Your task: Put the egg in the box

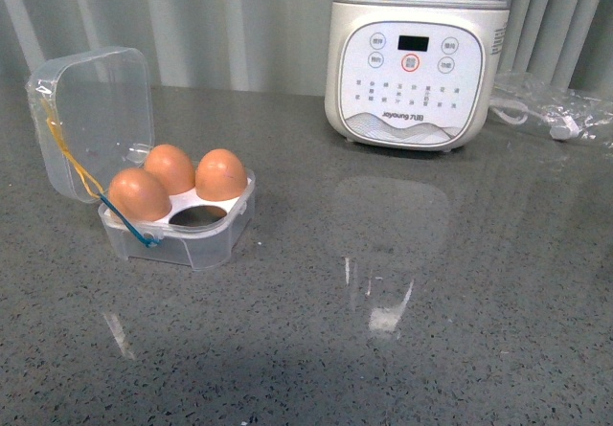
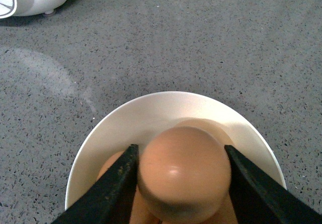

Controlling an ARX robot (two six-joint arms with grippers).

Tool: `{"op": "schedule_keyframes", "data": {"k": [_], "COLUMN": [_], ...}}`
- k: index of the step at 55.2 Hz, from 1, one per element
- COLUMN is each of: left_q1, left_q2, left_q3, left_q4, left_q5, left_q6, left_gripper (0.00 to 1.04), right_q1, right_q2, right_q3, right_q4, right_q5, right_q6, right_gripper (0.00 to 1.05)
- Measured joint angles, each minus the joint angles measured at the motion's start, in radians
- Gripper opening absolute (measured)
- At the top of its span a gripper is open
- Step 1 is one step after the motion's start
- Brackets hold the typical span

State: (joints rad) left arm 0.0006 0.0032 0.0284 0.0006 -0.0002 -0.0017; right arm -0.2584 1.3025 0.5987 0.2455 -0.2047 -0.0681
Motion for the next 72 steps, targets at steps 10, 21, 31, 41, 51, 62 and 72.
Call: {"op": "schedule_keyframes", "data": {"k": [10, 21, 31, 41, 51, 62, 72], "left_q1": [0.0, 0.0, 0.0, 0.0, 0.0, 0.0, 0.0], "left_q2": [0.0, 0.0, 0.0, 0.0, 0.0, 0.0, 0.0], "left_q3": [0.0, 0.0, 0.0, 0.0, 0.0, 0.0, 0.0], "left_q4": [0.0, 0.0, 0.0, 0.0, 0.0, 0.0, 0.0], "left_q5": [0.0, 0.0, 0.0, 0.0, 0.0, 0.0, 0.0], "left_q6": [0.0, 0.0, 0.0, 0.0, 0.0, 0.0, 0.0], "left_gripper": [0.98, 0.98, 0.98, 0.98, 0.98, 0.98, 0.98], "right_q1": [0.001, 0.012, 0.045, 0.119, 0.283, 0.523, 0.736], "right_q2": [-0.008, -0.055, -0.121, -0.181, -0.184, -0.064, 0.109], "right_q3": [0.0, 0.0, 0.002, 0.042, 0.13, 0.23, 0.331], "right_q4": [-0.003, -0.025, -0.067, -0.093, -0.049, 0.017, 0.044], "right_q5": [0.002, 0.006, 0.006, 0.006, 0.007, -0.033, -0.071], "right_q6": [-0.001, 0.0, 0.003, 0.018, 0.038, 0.038, 0.013], "right_gripper": [0.42, 0.42, 0.42, 0.42, 0.42, 0.42, 0.42]}}
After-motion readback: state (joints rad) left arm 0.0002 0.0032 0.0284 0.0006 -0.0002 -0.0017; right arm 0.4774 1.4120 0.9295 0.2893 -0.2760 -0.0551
